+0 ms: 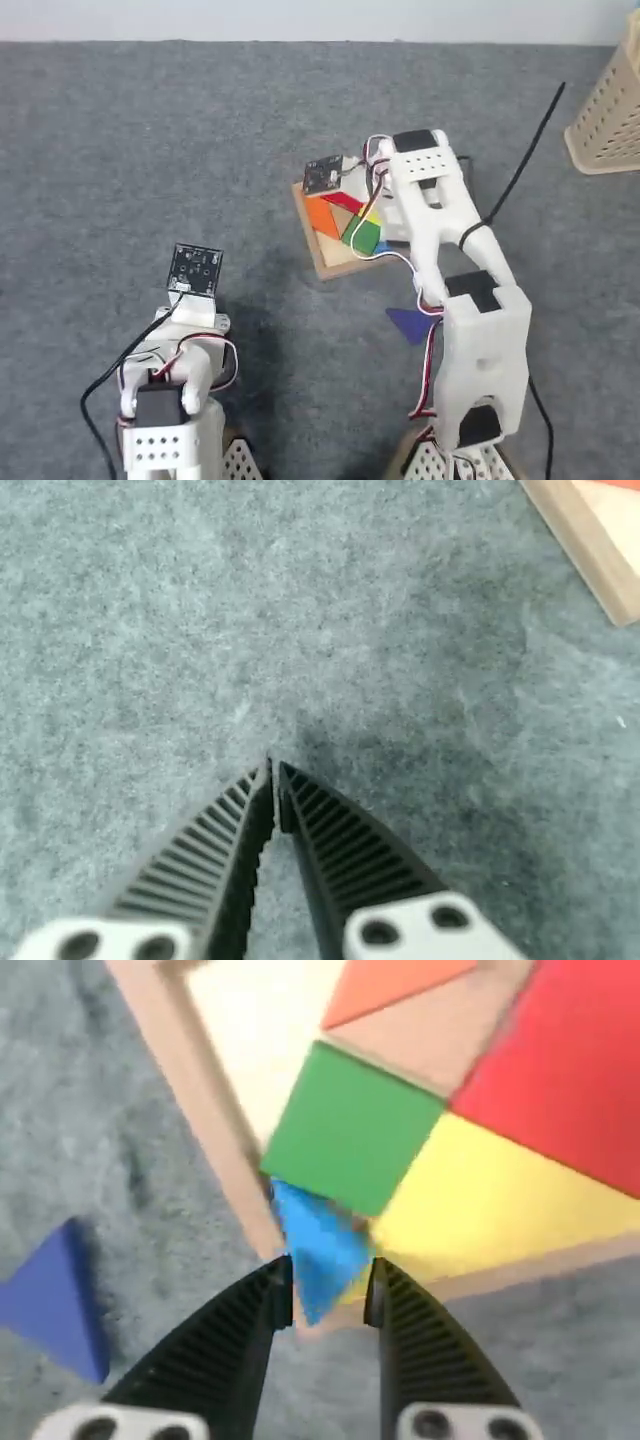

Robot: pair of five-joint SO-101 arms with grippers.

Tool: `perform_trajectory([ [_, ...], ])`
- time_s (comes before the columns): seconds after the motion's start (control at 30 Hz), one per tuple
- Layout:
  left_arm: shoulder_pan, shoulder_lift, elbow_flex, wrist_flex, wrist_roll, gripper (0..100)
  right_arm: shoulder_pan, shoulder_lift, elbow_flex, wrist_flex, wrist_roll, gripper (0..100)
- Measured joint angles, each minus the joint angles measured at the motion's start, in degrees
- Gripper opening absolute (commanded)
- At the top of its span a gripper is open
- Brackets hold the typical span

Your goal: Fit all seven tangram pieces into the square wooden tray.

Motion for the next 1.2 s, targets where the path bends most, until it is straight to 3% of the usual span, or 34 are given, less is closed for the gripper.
perform_trajectory([
  [0.2, 0.0, 0.0, 0.0, 0.0, 0.0, 1, 0.0, 0.0, -2.64, 0.09, -3.08, 12.1],
  [0.3, 0.0, 0.0, 0.0, 0.0, 0.0, 1, 0.0, 0.0, -3.78, 0.26, -6.95, 5.2],
  [0.37, 0.0, 0.0, 0.0, 0.0, 0.0, 1, 0.0, 0.0, -5.27, 0.35, -11.34, 0.1],
  [0.6, 0.0, 0.0, 0.0, 0.0, 0.0, 1, 0.0, 0.0, -8.18, 5.54, -33.67, 0.6],
  [0.87, 0.0, 0.0, 0.0, 0.0, 0.0, 1, 0.0, 0.0, -8.18, 11.78, -45.89, 0.6],
  [1.03, 0.0, 0.0, 0.0, 0.0, 0.0, 1, 0.0, -2.64, -4.13, 11.87, -48.97, 0.6],
  [1.2, 0.0, 0.0, 0.0, 0.0, 0.0, 1, 0.0, -13.19, 11.52, 6.59, -49.14, 0.6],
])
